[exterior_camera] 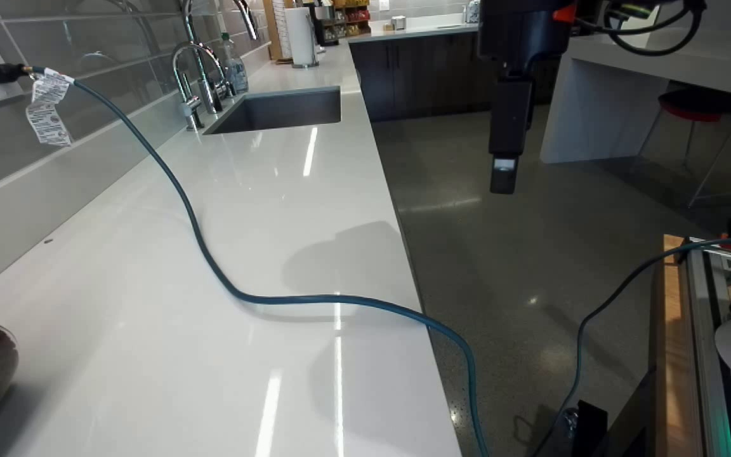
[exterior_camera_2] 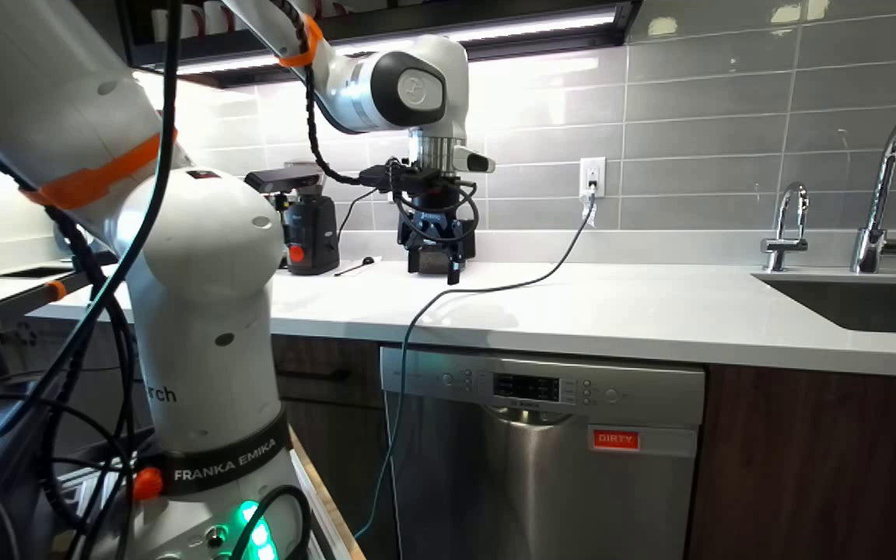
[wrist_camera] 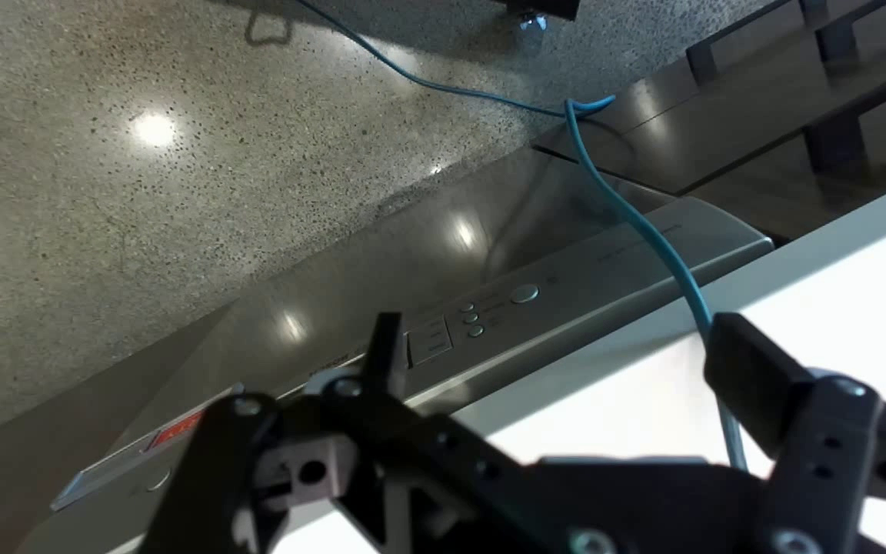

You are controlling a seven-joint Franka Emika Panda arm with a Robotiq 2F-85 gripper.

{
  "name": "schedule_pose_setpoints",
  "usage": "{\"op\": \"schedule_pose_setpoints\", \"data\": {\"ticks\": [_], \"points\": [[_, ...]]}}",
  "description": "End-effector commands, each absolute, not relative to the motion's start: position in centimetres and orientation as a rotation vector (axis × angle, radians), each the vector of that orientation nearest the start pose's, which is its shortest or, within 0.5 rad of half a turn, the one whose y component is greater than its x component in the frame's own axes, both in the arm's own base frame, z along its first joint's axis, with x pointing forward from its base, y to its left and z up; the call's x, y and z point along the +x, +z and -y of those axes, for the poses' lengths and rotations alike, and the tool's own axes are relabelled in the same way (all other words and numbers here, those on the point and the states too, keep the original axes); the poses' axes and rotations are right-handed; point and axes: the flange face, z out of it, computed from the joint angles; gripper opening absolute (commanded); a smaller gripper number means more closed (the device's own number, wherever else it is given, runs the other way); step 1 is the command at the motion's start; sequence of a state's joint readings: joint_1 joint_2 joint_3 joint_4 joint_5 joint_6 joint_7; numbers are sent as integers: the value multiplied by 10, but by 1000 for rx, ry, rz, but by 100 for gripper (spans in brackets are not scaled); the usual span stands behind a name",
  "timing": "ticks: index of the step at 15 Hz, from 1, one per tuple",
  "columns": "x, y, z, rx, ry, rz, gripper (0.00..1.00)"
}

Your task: Press a button on the dishwasher.

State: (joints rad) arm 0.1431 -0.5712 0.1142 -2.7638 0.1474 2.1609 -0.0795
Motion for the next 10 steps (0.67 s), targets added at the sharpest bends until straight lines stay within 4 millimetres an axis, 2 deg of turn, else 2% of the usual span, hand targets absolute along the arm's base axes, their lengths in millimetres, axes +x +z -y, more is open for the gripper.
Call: {"op": "schedule_pose_setpoints", "data": {"ticks": [1, 10], "points": [[333, 375, -90, -3060, 63, 371, 100], [334, 374, -91, -3057, 68, 388, 100]]}}
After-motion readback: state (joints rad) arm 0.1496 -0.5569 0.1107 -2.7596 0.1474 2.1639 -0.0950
